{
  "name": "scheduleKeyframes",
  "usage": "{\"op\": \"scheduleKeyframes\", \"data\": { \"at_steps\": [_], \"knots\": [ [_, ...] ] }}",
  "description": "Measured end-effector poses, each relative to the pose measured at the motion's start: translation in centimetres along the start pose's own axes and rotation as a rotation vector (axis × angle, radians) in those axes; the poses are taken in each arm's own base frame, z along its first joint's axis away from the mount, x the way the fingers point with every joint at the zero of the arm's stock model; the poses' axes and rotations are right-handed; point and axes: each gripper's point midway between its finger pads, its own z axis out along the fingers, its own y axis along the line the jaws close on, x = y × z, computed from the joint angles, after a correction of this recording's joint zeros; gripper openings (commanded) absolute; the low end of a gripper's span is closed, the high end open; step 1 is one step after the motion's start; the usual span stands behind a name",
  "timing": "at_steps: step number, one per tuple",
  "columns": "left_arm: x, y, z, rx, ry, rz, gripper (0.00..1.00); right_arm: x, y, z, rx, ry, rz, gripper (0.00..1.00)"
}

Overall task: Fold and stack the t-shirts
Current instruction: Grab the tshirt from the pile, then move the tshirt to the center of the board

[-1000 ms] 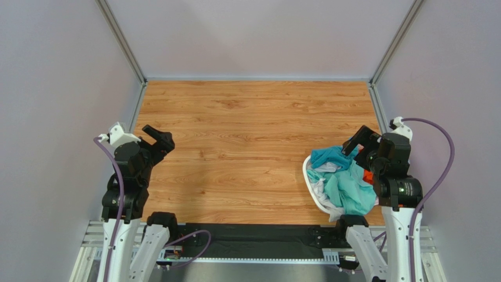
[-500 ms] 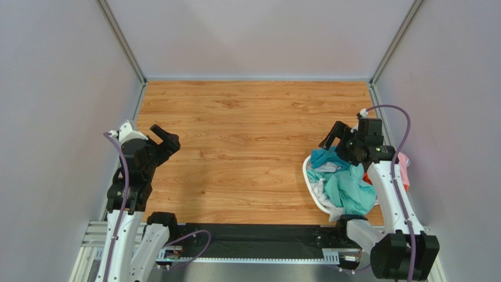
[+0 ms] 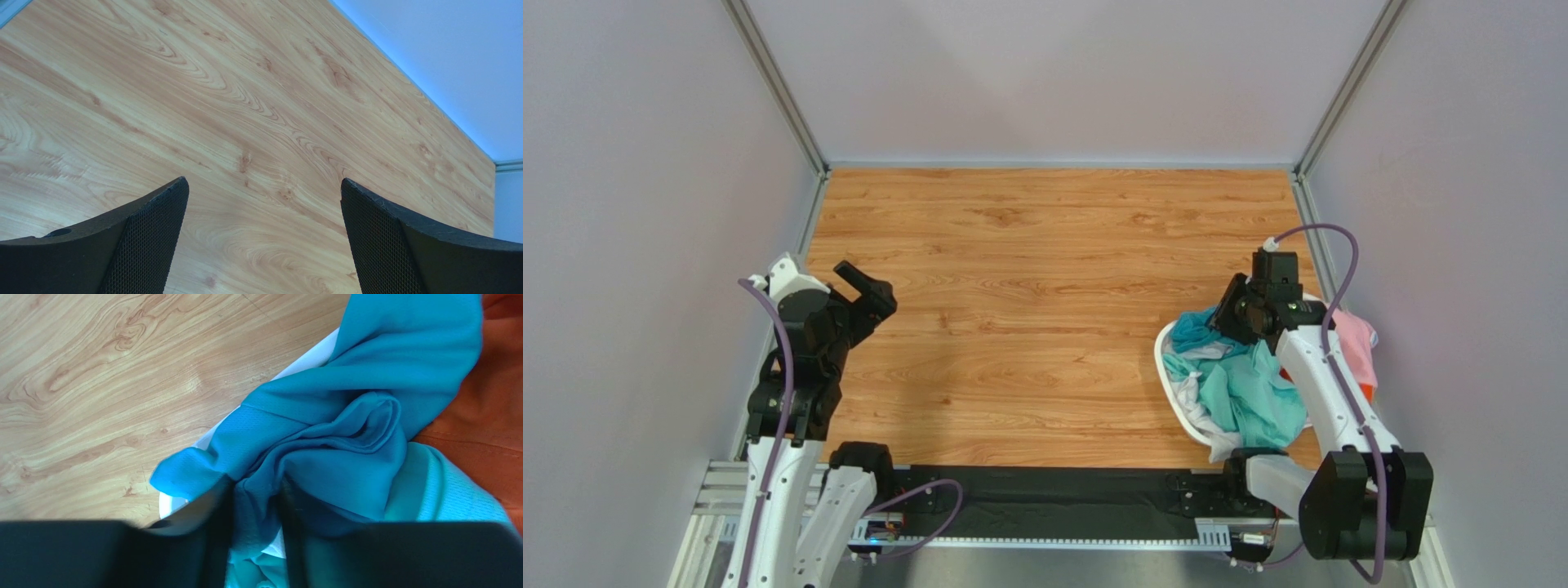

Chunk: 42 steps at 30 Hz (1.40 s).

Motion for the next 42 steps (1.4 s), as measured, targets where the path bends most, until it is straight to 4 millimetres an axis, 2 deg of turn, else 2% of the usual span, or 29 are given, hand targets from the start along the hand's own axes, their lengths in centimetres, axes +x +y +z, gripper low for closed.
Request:
{"op": "scheduleKeyframes", "data": {
  "at_steps": [1, 2, 3, 7, 10, 13, 16, 22, 26, 30, 36, 39, 42],
  "knots": [
    [0.0, 0.1, 0.0, -0.004, -0.002, -0.001, 1.00, 0.1, 0.0, 0.2, 0.005, 0.002, -0.003, 0.20],
    [-0.1, 0.1, 0.0, -0.008, -0.004, -0.003, 1.00, 0.2, 0.0, 0.4, 0.006, 0.006, -0.007, 0.05],
    [-0.1, 0.2, 0.0, -0.010, -0.005, -0.006, 1.00, 0.3, 0.1, 0.5, 0.003, 0.007, -0.015, 0.00],
    [-0.2, 0.2, 0.0, -0.014, -0.009, -0.010, 1.00, -0.1, 0.6, 0.1, -0.014, -0.015, -0.020, 0.00],
    [-0.2, 0.2, 0.0, -0.013, -0.011, -0.012, 1.00, -1.6, 1.4, -1.7, -0.039, -0.080, -0.025, 0.00],
    [-0.2, 0.2, -0.1, -0.012, -0.011, -0.015, 1.00, -4.9, 2.9, -5.8, -0.097, -0.242, -0.031, 0.00],
    [-0.1, 0.1, -0.1, -0.006, -0.006, -0.016, 1.00, -8.4, 4.5, -11.6, -0.164, -0.442, -0.032, 0.00],
    [0.2, -0.3, -0.1, 0.014, 0.010, -0.019, 1.00, -14.2, 7.8, -22.4, -0.290, -0.742, -0.043, 0.00],
    [0.3, -0.5, -0.2, 0.027, 0.020, -0.021, 1.00, -17.8, 10.4, -27.4, -0.361, -0.852, -0.075, 0.00],
    [0.5, -0.6, -0.3, 0.033, 0.029, -0.021, 1.00, -21.2, 13.3, -30.3, -0.421, -0.907, -0.120, 0.00],
    [0.6, -0.6, -0.3, 0.032, 0.037, -0.020, 1.00, -24.8, 18.4, -32.4, -0.578, -0.906, -0.186, 0.00],
    [0.6, -0.7, -0.3, 0.028, 0.044, -0.019, 1.00, -26.0, 22.2, -34.1, -0.742, -0.890, -0.226, 0.00],
    [0.7, -0.7, -0.1, 0.022, 0.055, -0.017, 1.00, -26.4, 26.5, -36.0, -0.916, -0.879, -0.273, 0.00]
  ]
}}
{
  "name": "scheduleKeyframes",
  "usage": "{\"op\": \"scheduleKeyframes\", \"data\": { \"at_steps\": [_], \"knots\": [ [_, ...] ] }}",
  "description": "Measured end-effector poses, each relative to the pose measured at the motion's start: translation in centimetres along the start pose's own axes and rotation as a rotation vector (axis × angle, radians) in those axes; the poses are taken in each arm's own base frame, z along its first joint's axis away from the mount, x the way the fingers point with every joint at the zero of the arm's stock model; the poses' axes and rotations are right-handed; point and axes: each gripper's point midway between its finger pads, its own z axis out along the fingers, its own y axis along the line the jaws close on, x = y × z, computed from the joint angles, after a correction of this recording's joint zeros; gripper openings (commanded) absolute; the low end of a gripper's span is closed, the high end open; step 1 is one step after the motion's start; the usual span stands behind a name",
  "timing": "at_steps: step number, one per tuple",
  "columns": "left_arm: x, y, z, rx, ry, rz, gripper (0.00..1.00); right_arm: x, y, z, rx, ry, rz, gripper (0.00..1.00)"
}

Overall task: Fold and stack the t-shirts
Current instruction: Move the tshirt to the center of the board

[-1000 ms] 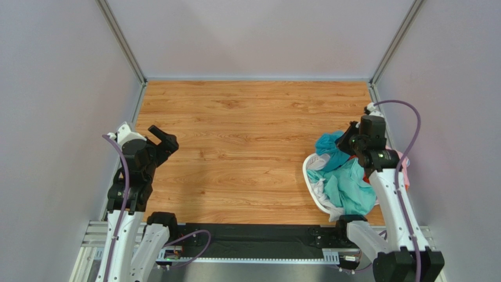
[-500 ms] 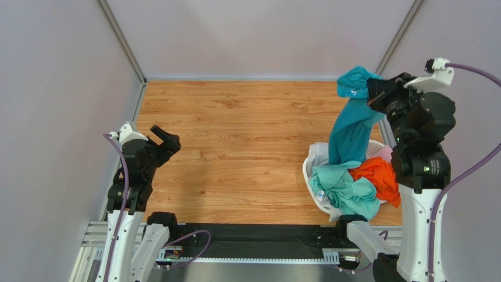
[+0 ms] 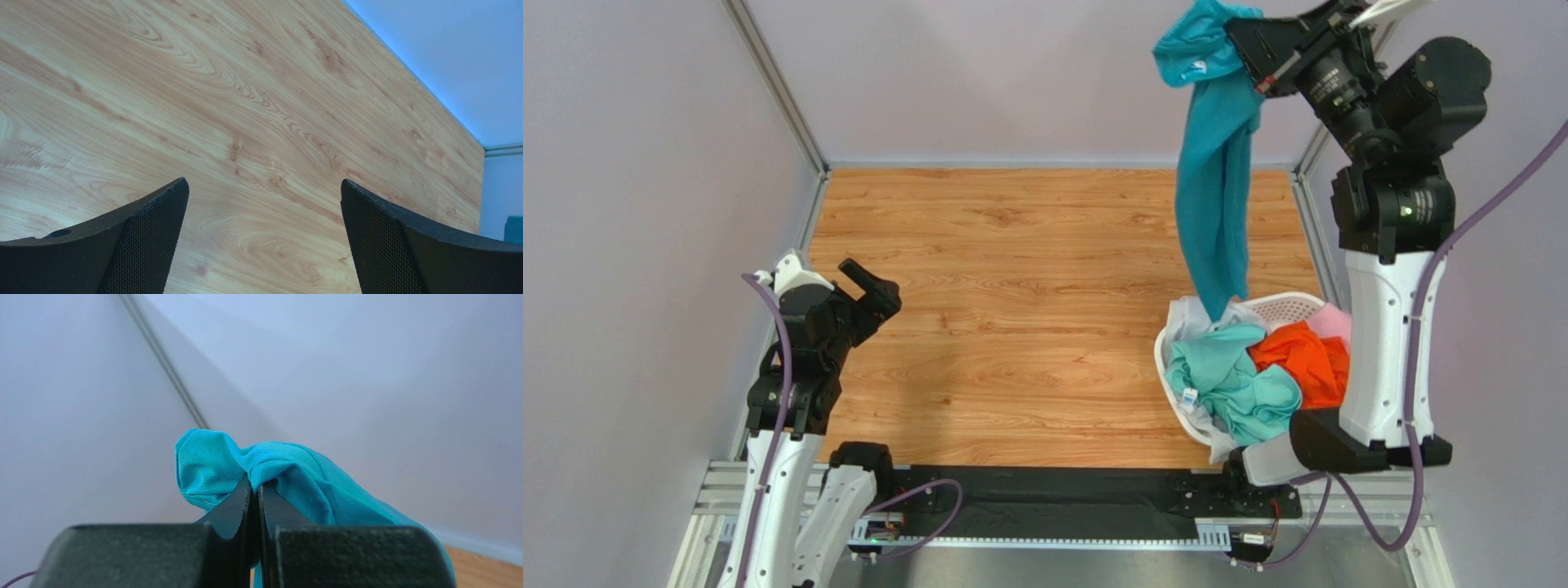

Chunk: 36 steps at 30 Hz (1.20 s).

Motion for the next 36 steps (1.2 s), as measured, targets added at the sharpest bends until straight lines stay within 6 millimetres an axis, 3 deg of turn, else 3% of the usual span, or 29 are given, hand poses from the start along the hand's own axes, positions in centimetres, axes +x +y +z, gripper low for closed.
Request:
{"op": "scheduleKeyframes", "data": {
  "at_steps": [3, 5, 9, 12, 16, 19, 22, 24, 25, 27, 28, 30, 32, 36],
  "knots": [
    [0.2, 0.1, 0.3, -0.009, 0.015, 0.000, 1.00, 0.2, 4.2, 2.4, -0.161, -0.004, 0.021, 0.00],
    [0.5, 0.2, 0.5, -0.018, 0.027, 0.001, 1.00, 1.0, 7.6, 3.7, -0.271, 0.001, 0.039, 0.00],
    [1.0, 0.5, 0.7, -0.038, 0.050, -0.005, 1.00, 3.3, 12.2, 5.3, -0.407, 0.021, 0.075, 0.00],
    [1.3, 0.8, 0.7, -0.052, 0.067, -0.006, 1.00, 5.1, 14.1, 6.7, -0.453, 0.034, 0.104, 0.00],
    [1.7, 1.1, 0.7, -0.066, 0.082, -0.006, 1.00, 7.7, 13.8, 8.6, -0.443, 0.064, 0.137, 0.00],
    [1.8, 1.2, 0.7, -0.069, 0.086, -0.009, 1.00, 11.8, 11.2, 9.9, -0.373, 0.132, 0.161, 0.04],
    [1.9, 1.2, 0.8, -0.072, 0.090, -0.016, 1.00, 19.2, 5.8, 10.1, -0.235, 0.281, 0.211, 0.16],
    [2.2, 1.2, 1.0, -0.072, 0.104, -0.018, 1.00, 25.9, 0.1, 8.9, -0.099, 0.409, 0.259, 0.27],
    [2.6, 1.3, 1.3, -0.075, 0.118, -0.017, 1.00, 28.9, -2.9, 8.1, -0.030, 0.465, 0.279, 0.42],
    [3.8, 1.6, 2.2, -0.082, 0.164, -0.014, 1.00, 36.0, -9.4, 4.9, 0.133, 0.611, 0.335, 0.56],
    [4.5, 1.8, 2.7, -0.090, 0.190, -0.012, 1.00, 39.0, -12.2, 3.1, 0.208, 0.683, 0.361, 0.75],
    [6.8, 2.6, 3.9, -0.119, 0.279, -0.005, 1.00, 43.2, -16.1, -0.3, 0.331, 0.799, 0.387, 0.96],
    [8.7, 3.3, 4.8, -0.150, 0.361, 0.000, 1.00, 45.6, -18.2, -3.0, 0.415, 0.896, 0.363, 1.00],
    [12.3, 5.1, 6.5, -0.237, 0.518, 0.006, 0.99, 46.0, -17.1, -3.8, 0.394, 0.944, 0.216, 1.00]
  ]
}}
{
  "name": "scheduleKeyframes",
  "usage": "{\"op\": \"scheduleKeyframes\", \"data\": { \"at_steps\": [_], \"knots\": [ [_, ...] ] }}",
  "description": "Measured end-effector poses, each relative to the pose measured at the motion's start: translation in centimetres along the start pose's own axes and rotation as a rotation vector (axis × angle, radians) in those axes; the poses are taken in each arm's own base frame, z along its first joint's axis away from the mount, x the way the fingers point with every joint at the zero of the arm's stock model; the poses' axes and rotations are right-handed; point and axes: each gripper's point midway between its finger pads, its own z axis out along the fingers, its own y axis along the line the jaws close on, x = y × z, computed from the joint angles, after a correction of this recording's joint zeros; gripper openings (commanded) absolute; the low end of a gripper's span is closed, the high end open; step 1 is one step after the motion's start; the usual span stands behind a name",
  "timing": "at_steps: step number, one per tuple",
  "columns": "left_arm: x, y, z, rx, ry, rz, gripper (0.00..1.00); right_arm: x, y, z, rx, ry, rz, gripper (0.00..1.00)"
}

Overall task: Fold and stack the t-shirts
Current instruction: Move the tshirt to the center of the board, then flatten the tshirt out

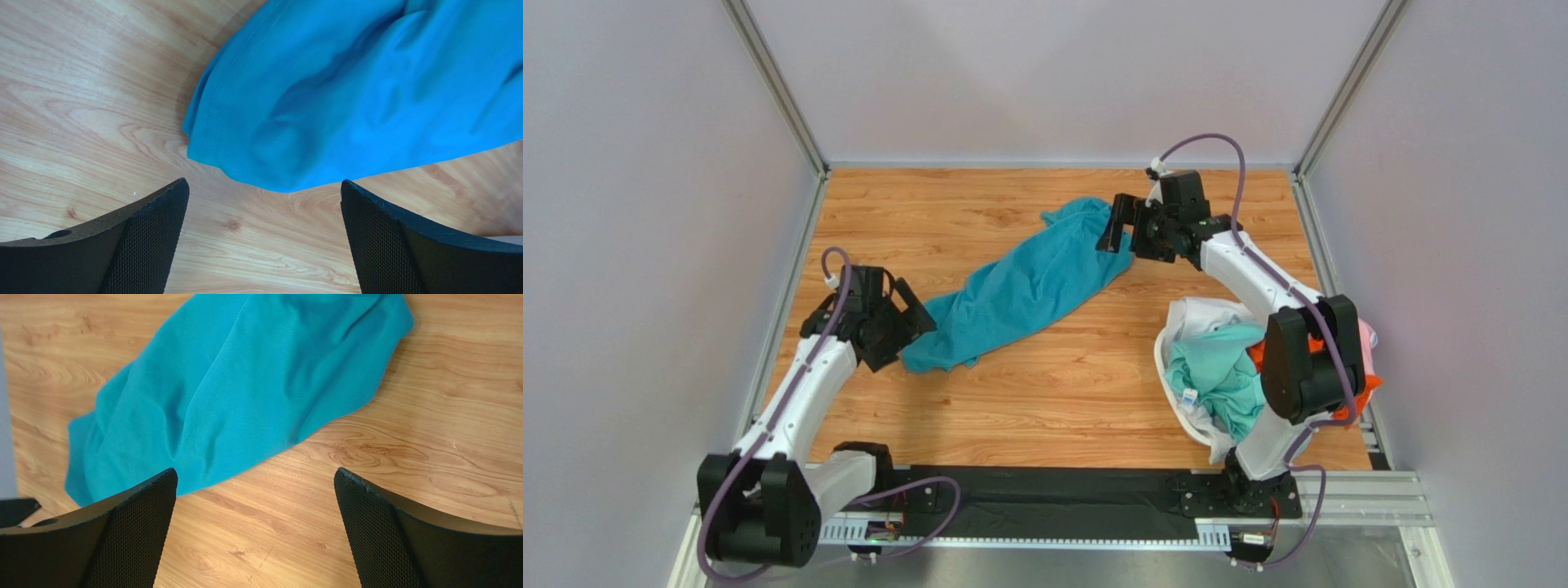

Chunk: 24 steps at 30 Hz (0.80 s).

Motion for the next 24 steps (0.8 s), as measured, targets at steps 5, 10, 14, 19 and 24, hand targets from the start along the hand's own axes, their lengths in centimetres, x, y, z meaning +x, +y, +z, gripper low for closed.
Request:
{"op": "scheduleKeyframes", "data": {
  "at_steps": [5, 10, 14, 19, 24],
  "knots": [
    [1.1, 1.0, 2.5, -0.074, 0.088, -0.002, 0.92, -0.4, 1.8, -0.2, 0.023, -0.015, -0.178, 1.00],
    [2.0, 1.9, 4.5, -0.135, 0.149, -0.004, 0.80, -3.1, 0.6, 1.6, 0.120, -0.027, -0.256, 1.00],
    [2.5, 2.5, 5.8, -0.172, 0.187, -0.003, 0.65, -4.9, -0.8, 4.4, 0.192, -0.016, -0.286, 1.00],
    [1.9, 2.0, 7.1, -0.184, 0.200, 0.004, 0.44, -6.0, -2.0, 8.1, 0.234, 0.012, -0.303, 0.98],
    [1.6, 1.9, 8.0, -0.197, 0.211, 0.010, 0.00, -5.9, -3.0, 11.1, 0.253, 0.048, -0.304, 0.89]
  ]
}}
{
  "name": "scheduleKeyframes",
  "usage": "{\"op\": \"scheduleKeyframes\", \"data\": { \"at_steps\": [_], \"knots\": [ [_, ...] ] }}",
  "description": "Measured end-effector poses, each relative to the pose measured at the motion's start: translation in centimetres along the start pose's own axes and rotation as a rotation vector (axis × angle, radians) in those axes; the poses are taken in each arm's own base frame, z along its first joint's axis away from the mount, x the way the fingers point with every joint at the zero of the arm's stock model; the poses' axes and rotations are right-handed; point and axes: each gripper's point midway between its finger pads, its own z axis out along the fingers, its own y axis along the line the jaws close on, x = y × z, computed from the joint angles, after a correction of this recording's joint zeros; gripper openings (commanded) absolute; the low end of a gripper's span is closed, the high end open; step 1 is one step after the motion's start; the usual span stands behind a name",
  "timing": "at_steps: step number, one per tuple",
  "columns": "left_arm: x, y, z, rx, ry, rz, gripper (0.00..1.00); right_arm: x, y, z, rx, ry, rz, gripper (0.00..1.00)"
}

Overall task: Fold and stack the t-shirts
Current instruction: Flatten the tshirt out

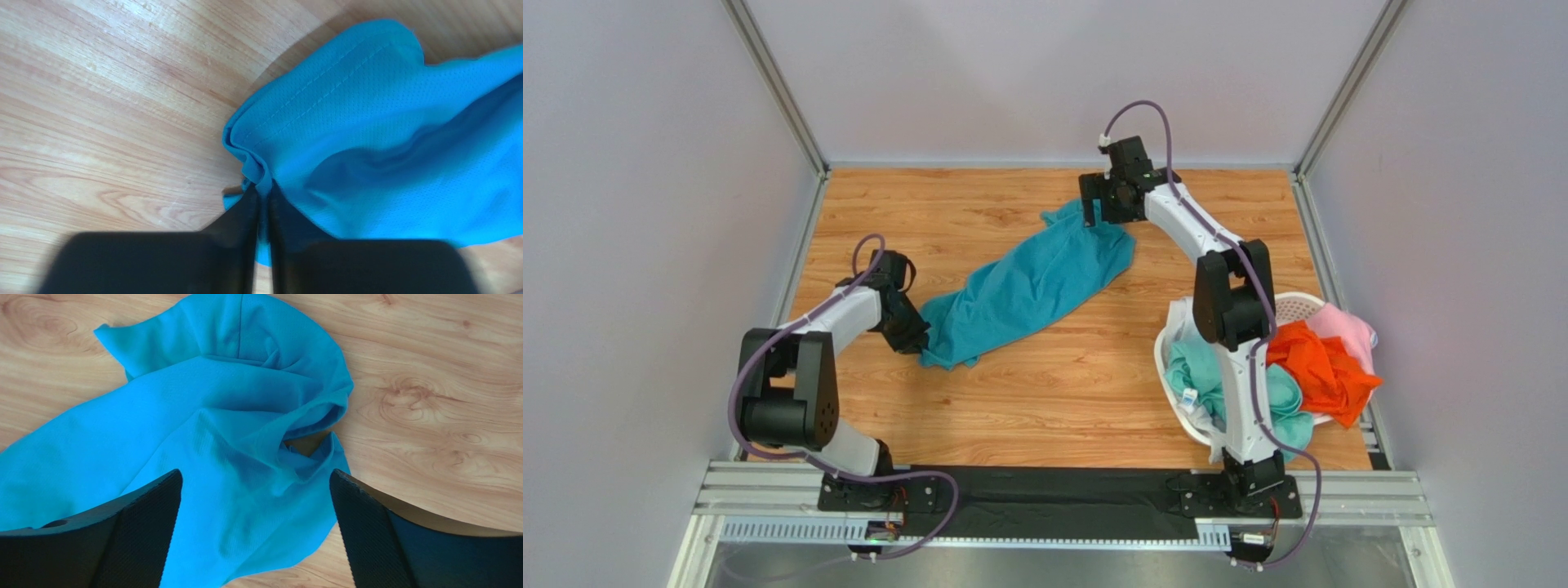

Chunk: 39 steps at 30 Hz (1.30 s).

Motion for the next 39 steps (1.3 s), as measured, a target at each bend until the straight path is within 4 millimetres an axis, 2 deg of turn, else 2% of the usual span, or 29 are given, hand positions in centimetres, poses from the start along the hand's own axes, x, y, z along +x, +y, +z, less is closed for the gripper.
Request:
{"op": "scheduleKeyframes", "data": {
  "at_steps": [2, 5, 9, 12, 18, 21, 25, 29, 33, 34, 36, 39],
  "knots": [
    [-0.2, -0.1, 0.2, -0.003, 0.005, 0.008, 0.00, 0.1, 0.0, 1.1, 0.004, 0.010, 0.001, 0.84],
    [-0.6, -0.5, 0.3, 0.002, -0.001, 0.011, 0.00, 0.4, 0.0, 2.1, -0.003, 0.021, 0.001, 0.65],
    [-0.9, -0.7, 0.3, 0.011, -0.013, 0.015, 0.00, 1.0, 0.0, 2.7, -0.005, 0.040, -0.003, 0.26],
    [-1.2, -0.9, 0.0, 0.022, -0.026, 0.019, 0.00, 0.3, 0.1, 2.5, -0.007, 0.024, -0.003, 0.00],
    [-2.5, -2.0, -2.7, 0.094, -0.113, 0.024, 0.00, -0.5, 0.2, 2.2, -0.010, -0.013, 0.002, 0.00],
    [-3.4, -2.9, -5.0, 0.153, -0.181, 0.023, 0.00, 0.2, 0.1, 0.7, -0.010, -0.004, 0.003, 0.00],
    [-4.4, -3.7, -9.2, 0.252, -0.297, 0.011, 0.00, 0.3, 0.6, -5.1, -0.042, -0.043, 0.005, 0.00],
    [-4.4, -3.7, -13.4, 0.355, -0.416, 0.001, 0.00, -1.2, 1.7, -13.2, -0.103, -0.183, -0.002, 0.00],
    [-3.8, -3.0, -17.7, 0.440, -0.531, -0.002, 0.00, -3.6, 2.9, -20.9, -0.162, -0.355, -0.017, 0.00],
    [-3.7, -2.9, -18.6, 0.458, -0.556, -0.003, 0.00, -4.0, 3.1, -22.2, -0.172, -0.384, -0.019, 0.00],
    [-3.5, -2.5, -21.3, 0.505, -0.621, -0.003, 0.00, -4.6, 3.5, -25.2, -0.197, -0.444, -0.027, 0.00],
    [-3.5, -2.3, -26.3, 0.584, -0.730, -0.004, 0.00, -5.2, 4.0, -29.2, -0.228, -0.520, -0.036, 0.00]
  ]
}}
